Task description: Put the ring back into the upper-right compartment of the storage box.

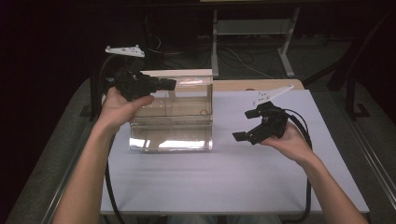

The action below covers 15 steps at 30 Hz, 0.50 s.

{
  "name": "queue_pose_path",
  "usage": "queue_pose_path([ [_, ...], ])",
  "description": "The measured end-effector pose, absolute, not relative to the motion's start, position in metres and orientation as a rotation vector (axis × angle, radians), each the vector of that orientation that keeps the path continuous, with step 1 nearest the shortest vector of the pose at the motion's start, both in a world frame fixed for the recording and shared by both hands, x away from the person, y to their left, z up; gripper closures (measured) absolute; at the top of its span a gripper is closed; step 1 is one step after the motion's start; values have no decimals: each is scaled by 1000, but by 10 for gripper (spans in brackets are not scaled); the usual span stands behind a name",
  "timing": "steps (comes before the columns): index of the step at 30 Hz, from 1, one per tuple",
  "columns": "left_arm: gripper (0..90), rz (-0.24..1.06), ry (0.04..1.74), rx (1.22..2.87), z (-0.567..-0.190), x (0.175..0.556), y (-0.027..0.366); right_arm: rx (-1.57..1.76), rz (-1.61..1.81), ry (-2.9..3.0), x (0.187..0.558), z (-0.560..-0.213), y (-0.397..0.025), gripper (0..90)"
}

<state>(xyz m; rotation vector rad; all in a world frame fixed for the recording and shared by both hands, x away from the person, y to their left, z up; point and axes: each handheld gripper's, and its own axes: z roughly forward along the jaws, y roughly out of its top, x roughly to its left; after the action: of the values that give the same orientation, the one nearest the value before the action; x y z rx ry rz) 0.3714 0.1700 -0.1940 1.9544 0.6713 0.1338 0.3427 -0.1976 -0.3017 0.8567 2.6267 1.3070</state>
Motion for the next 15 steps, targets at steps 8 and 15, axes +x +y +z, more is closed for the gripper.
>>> queue_pose_path([
  [8, 893, 139, 673, 1955, -194, 371, 168, 894, 1306, 2593, 326, -315, -213, 9],
  [15, 893, 140, 674, 1958, -194, 371, 169, 944, 1350, 2551, 315, -329, -229, 9],
])
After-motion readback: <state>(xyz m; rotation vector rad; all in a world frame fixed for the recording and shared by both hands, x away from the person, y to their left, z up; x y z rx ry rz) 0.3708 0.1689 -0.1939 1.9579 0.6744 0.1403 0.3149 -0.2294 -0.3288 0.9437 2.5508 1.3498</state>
